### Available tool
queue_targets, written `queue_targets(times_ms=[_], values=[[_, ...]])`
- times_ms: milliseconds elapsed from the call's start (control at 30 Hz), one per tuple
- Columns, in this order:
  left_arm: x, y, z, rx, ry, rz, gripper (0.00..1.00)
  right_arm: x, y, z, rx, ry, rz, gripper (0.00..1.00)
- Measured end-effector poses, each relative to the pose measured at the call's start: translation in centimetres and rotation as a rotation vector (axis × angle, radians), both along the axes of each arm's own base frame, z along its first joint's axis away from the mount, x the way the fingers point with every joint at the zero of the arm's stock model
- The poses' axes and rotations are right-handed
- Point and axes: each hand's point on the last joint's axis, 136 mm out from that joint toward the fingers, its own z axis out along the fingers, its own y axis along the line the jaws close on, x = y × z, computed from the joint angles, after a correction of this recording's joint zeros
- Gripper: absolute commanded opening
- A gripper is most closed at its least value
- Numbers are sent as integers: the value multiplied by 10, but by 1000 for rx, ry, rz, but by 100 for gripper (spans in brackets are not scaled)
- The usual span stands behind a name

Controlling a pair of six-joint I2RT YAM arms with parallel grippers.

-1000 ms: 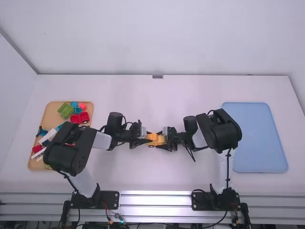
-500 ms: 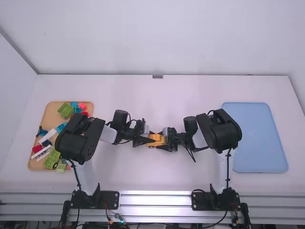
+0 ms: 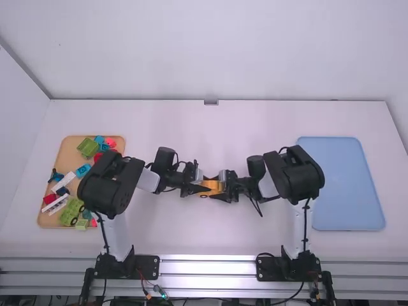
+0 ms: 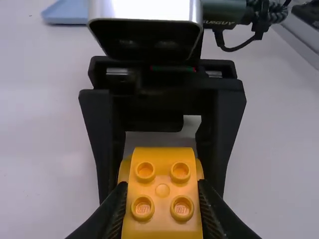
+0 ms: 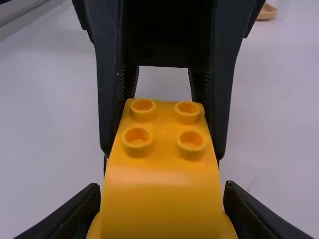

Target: Assemble lego blocks to make yellow taxi

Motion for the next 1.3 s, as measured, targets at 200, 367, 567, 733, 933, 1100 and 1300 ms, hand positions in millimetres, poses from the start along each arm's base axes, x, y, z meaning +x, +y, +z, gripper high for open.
queue_targets(times_ms=[200, 367, 567, 733, 933, 1100, 1300], values=[[2, -6, -4, 60, -22, 31, 2, 2, -3, 0, 1, 2, -12, 46], [2, -8, -5, 87, -28, 47, 2, 2, -5, 0, 0, 2, -16, 46], [2, -8, -5, 93, -46, 63, 18, 2, -5, 0, 0, 1, -16, 47], [4, -8, -11, 108, -90, 91, 44, 3, -5, -1, -3, 0, -18, 47], [2, -8, -13, 95, -129, 144, 48, 1, -1, -2, -10, -4, -10, 47], [2, 10, 3, 47, -192, 259, 52, 0, 0, -2, -11, -2, -10, 47], [22, 66, 73, -111, -333, 471, 68, 1, 0, -2, -11, -1, -11, 47]])
